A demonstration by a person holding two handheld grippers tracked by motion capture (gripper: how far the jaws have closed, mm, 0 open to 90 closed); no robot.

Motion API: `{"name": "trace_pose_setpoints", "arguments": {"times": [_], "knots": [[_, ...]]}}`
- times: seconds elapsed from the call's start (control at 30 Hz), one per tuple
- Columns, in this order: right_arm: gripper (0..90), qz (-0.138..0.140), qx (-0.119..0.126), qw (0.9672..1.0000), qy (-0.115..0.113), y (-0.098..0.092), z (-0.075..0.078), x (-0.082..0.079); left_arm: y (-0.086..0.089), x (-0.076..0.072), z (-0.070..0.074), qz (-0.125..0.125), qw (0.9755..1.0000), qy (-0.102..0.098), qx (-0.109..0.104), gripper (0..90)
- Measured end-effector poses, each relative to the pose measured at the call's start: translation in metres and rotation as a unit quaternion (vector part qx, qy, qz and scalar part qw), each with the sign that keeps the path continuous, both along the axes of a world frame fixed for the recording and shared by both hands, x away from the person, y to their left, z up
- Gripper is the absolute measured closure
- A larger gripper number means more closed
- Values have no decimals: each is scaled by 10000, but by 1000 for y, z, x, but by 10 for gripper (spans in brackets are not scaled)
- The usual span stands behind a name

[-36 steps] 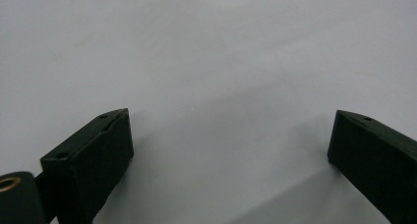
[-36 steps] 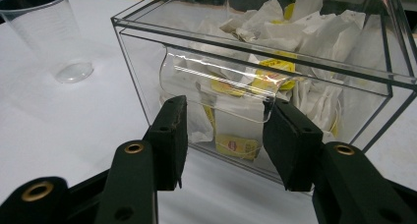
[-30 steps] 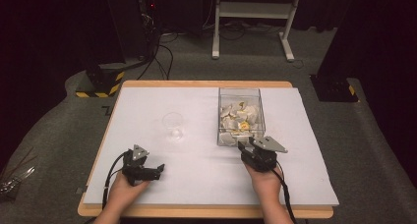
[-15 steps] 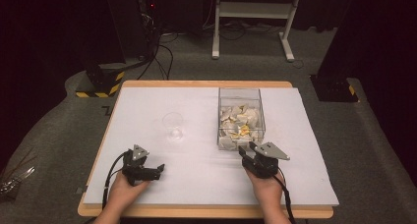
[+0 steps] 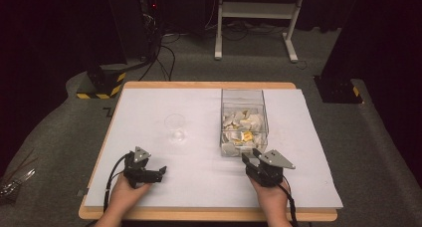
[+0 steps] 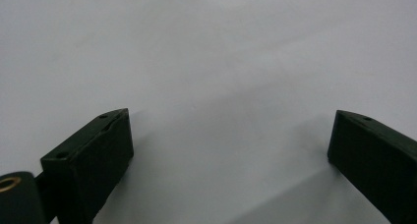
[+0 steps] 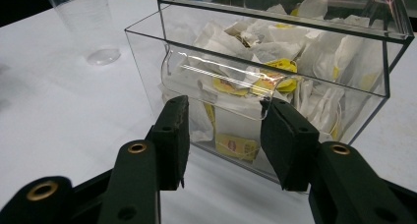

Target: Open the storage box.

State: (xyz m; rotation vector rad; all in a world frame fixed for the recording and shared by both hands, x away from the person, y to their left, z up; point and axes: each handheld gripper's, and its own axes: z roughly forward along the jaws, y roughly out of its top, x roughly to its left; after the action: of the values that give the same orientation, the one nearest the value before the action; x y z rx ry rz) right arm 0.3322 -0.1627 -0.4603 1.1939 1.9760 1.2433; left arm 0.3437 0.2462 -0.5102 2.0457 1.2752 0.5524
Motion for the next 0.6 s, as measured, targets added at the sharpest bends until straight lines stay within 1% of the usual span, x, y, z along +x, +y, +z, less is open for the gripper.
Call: {"name": "trace_pose_setpoints", "arguments": {"times": [0.6], "knots": [[550,37,2,10000,-25,-1,-1,-16,0,0,0,0,10000,0,-1,37]]}}
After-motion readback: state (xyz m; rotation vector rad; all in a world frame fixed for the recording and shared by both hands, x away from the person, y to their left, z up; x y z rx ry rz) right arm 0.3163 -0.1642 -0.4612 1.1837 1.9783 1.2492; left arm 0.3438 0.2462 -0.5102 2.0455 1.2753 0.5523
